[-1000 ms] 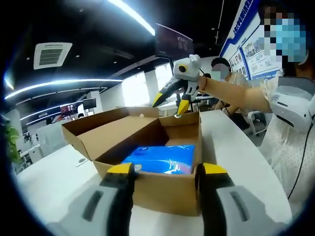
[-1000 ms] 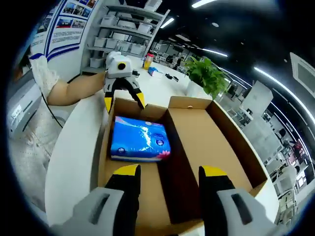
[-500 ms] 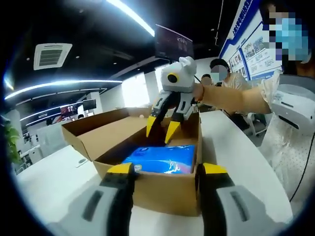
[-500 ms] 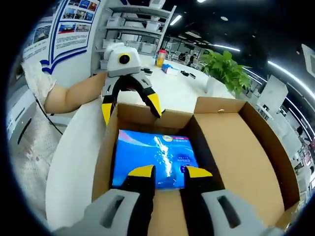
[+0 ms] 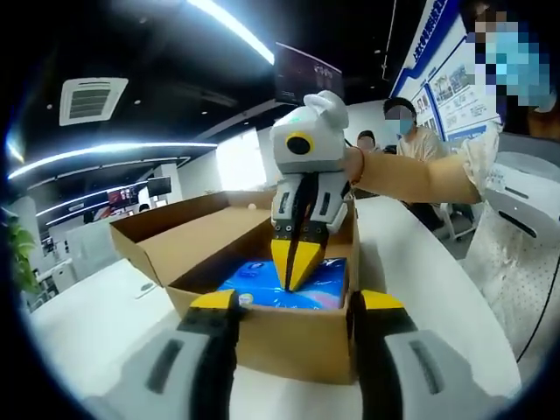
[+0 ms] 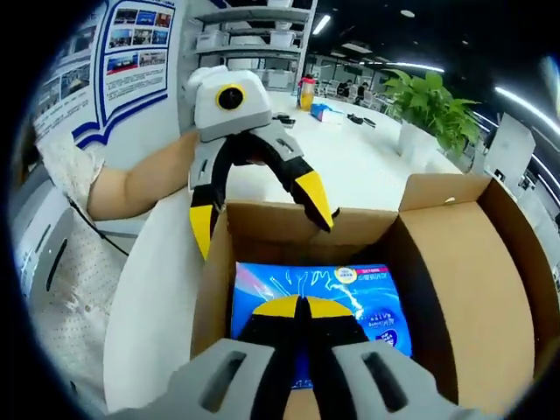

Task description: Operate the shoe box by opening the lid, removing the specified soft item, and placing it in the target area until the item is outside and the box remains undamaged.

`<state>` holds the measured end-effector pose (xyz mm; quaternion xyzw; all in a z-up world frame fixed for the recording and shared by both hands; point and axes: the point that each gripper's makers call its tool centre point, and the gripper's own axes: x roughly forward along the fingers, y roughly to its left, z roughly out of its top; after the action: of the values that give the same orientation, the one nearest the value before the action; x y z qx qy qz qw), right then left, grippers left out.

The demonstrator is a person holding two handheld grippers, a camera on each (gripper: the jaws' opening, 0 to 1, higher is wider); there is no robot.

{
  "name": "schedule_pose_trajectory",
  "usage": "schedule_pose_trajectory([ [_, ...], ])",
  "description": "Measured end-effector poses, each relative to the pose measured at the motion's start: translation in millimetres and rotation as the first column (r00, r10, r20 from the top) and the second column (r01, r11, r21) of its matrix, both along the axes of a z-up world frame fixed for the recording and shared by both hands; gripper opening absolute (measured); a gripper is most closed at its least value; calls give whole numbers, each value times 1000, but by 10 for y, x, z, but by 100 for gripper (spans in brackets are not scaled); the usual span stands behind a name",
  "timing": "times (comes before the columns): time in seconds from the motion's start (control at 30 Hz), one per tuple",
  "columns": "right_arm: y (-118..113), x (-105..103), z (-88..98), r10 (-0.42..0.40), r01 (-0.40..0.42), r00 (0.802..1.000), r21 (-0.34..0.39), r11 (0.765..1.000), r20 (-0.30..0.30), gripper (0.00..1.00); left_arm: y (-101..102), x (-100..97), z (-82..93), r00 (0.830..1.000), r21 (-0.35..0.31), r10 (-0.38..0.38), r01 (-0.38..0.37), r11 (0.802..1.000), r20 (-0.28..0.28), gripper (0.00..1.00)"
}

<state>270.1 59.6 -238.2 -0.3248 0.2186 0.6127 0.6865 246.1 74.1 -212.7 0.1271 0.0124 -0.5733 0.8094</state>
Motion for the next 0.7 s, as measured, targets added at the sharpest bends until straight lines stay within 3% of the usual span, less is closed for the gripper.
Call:
schedule_pose_trajectory([
  [0.7, -180, -13, -42, 28, -27, 1000, -95, 995, 8, 0, -7, -3, -10, 1000, -1, 4, -4, 1000, 3, 54],
])
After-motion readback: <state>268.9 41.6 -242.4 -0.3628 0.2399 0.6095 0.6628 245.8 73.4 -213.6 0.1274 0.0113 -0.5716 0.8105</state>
